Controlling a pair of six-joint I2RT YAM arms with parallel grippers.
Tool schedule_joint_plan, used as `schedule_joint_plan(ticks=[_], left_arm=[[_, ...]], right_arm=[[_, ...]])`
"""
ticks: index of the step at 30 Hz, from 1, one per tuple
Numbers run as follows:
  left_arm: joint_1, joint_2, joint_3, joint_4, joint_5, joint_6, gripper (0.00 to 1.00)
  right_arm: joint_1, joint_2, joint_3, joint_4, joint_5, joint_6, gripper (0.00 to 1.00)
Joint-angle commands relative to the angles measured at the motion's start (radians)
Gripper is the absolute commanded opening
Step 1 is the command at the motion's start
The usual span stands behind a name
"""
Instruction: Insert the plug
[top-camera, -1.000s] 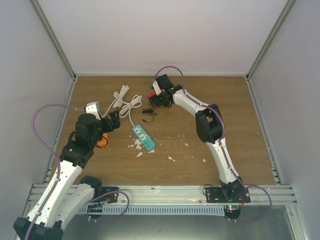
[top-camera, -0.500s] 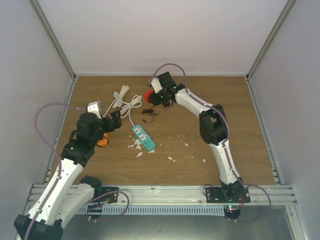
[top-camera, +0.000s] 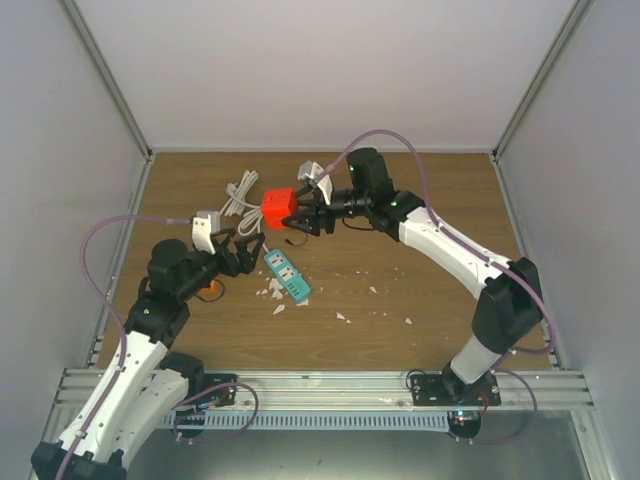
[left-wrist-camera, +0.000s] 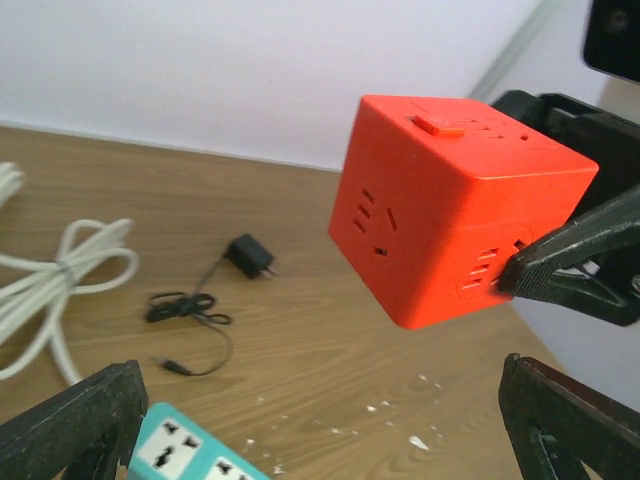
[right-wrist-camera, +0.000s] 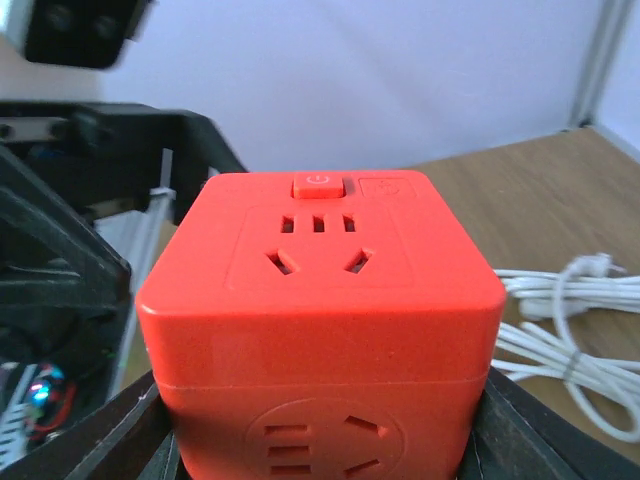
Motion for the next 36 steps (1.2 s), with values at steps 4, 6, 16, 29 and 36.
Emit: schedule_joint_plan(ticks=[4, 6, 16, 29, 36], left_arm=[[0.007, -0.094, -0.141, 0.345, 0.358, 0.052, 0.99], [0.006, -0.137, -0.172, 0.399, 0.408, 0.053, 0.99], [0.003, -0.053, -0.185, 0.481, 0.515, 0.04, 0.98], [-0.032, -0.009, -0.205, 0.586, 0.605, 0.032, 0.68], [-0.094, 0.021, -0.196, 0.599, 0.608, 0.06, 0.05]], right_arm=[[-0.008, -0.062, -0.127, 0.102, -0.303, 0.038, 0.13], [-0.008, -0.057, -0.124, 0.083, -0.382, 0.021, 0.13], [-0.006, -0.074, -0.111, 0.029, -0.557, -0.047, 0.13], [0.005, -0.047, -0.081, -0.101, -0.652, -0.187, 0.15], [0.015, -0.045, -0.079, -0.099, -0.617, -0.181, 0.2]])
